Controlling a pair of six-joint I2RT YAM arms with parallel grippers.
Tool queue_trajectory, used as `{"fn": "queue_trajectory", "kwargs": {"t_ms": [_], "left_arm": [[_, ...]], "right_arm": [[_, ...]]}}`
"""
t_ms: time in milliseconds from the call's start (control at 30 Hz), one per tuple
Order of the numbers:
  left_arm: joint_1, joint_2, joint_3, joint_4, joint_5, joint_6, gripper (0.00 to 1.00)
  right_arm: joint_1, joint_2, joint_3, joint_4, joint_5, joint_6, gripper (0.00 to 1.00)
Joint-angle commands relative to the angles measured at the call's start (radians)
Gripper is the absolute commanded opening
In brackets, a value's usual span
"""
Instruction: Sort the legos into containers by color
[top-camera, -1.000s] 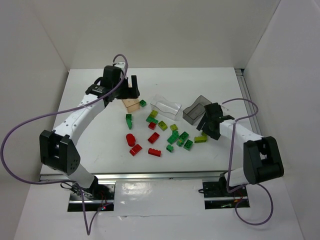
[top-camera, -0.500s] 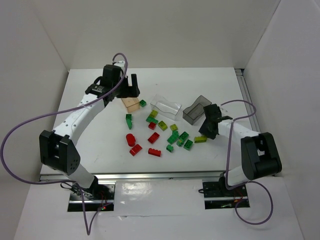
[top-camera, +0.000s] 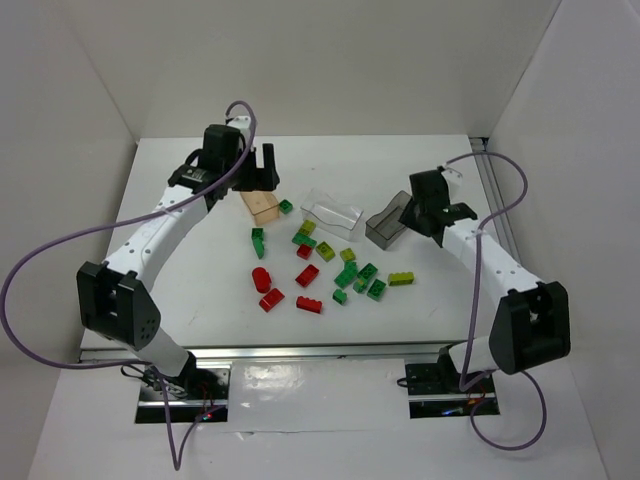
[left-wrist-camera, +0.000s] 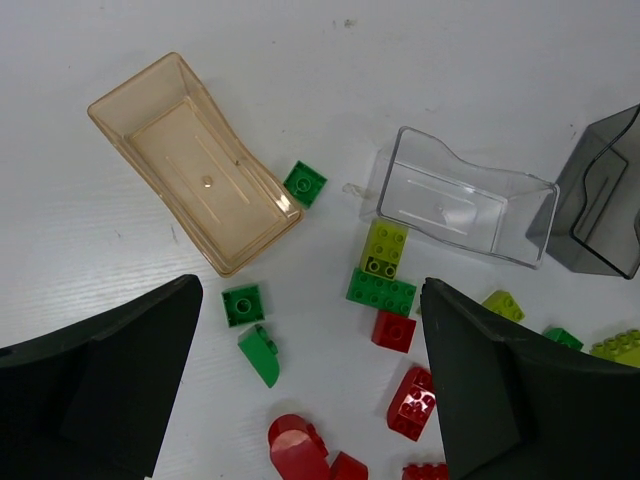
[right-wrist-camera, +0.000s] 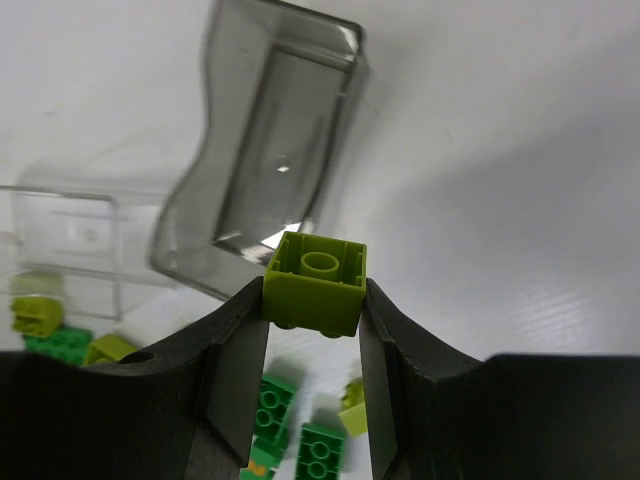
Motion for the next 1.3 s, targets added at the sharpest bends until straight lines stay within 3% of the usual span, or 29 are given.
{"fn": "queue_trajectory", "kwargs": {"t_ms": [0,300,800,900,967,1033,1100,1200,1267], "left_arm": [[-0.005,-0.012,0.035,0.023,-0.001,0.057,1.0],[-0.005,0.075,0.136,-0.127,-0.003,0.003,1.0],[0.036,-0.012,0.017,-0.138,-0.077,-0.083,1.0],[0.036,-0.021,0.016,-0.15,-0.048,-0.069,1.0],[0.036,-0.021,0.016,-0.15,-0.029,-0.069,1.0],[0.036,-0.021,0.006,-0.15,-0.029,-0.069,1.0],[0.036,-0.021,0.006,-0.15,-0.029,-0.069,1.0],[0.036,-0.021,0.006,-0.15,-0.029,-0.069,1.0],[0.036,-0.021,0.006,-0.15,-0.029,-0.069,1.0]], "right_arm": [[0.053,0.015,0.11,-0.04,0.032,-0.058,0.38],[0.212,0.174,0.308,-0.017,0.003,-0.067,0.38],[0.312,0.547,0.618,0.018,-0.051,-0.129,0.41],[0.312,0.601,0.66,0.005,-0.088,-0.129,0.52],[0.322,0.61,0.66,0.005,-0.088,-0.118,0.8],[0.322,0.61,0.66,-0.005,-0.065,-0.118,0.92],[0.322,0.576,0.66,-0.025,-0.031,-0.118,0.95],[0.322,0.463,0.571,-0.038,0.065,-0.087,0.85],[0.322,0.31,0.415,-0.038,0.124,-0.052,0.8]]}}
